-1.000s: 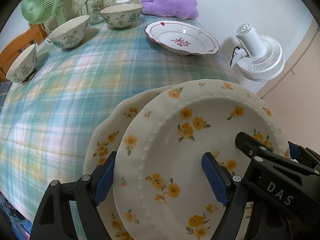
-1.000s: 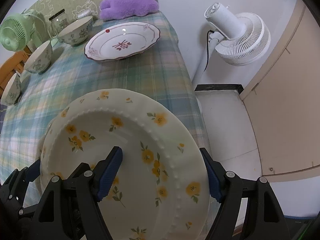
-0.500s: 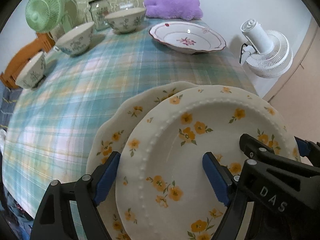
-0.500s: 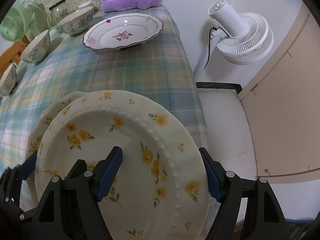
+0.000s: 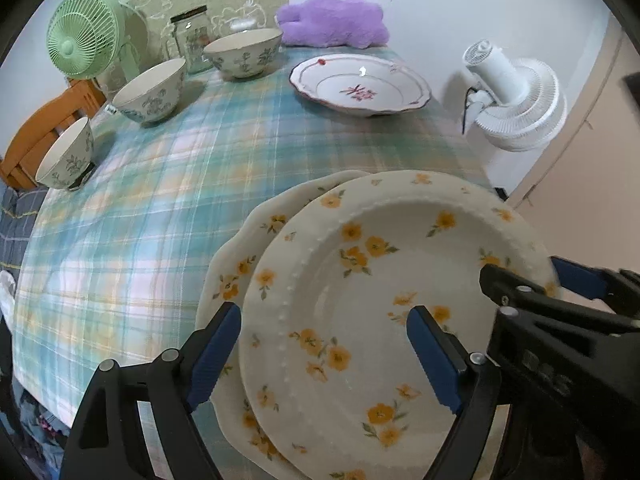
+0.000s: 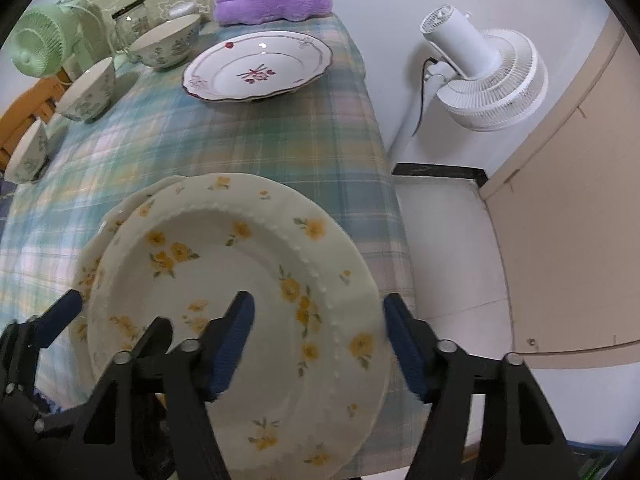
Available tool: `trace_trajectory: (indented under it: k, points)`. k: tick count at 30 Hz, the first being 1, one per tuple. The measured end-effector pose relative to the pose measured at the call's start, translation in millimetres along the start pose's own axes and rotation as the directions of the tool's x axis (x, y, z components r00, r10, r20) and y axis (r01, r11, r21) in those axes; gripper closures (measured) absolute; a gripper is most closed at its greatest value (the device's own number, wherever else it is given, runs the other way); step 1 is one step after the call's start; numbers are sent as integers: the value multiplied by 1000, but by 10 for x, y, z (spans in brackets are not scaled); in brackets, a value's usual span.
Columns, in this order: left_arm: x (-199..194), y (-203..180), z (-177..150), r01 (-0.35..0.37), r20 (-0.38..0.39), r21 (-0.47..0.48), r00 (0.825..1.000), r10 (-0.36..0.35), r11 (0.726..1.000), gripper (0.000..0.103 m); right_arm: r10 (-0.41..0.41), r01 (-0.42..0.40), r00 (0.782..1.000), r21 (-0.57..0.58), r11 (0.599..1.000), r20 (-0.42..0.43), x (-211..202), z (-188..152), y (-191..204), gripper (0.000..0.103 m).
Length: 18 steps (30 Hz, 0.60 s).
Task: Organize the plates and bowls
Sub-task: 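Open both grippers and lift them away from the stacked plates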
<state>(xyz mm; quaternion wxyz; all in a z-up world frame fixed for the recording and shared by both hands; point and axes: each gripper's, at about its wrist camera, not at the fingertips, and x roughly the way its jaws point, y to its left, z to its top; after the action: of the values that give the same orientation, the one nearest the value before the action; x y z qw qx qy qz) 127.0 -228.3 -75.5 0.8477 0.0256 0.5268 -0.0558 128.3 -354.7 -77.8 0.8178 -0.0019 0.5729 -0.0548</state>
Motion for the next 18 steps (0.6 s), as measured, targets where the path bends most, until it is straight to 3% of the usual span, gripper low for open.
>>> trace_trajectory:
  k: [3, 15, 18]
  points:
    - [-5, 24, -16, 2, -1, -2, 1000, -2, 1000, 17, -21, 21, 1000, 2, 1000, -23, 71, -4, 26, 51]
    - [-20, 200, 25, 28, 2, -34, 1000, -28, 999, 16, -1, 2, 1000, 19, 1000, -31, 156, 59, 133, 51]
    - [-65, 254, 69, 45, 13, -29, 999, -45, 999, 12, 14, -14, 1000, 42, 999, 0, 71, 66, 125, 50]
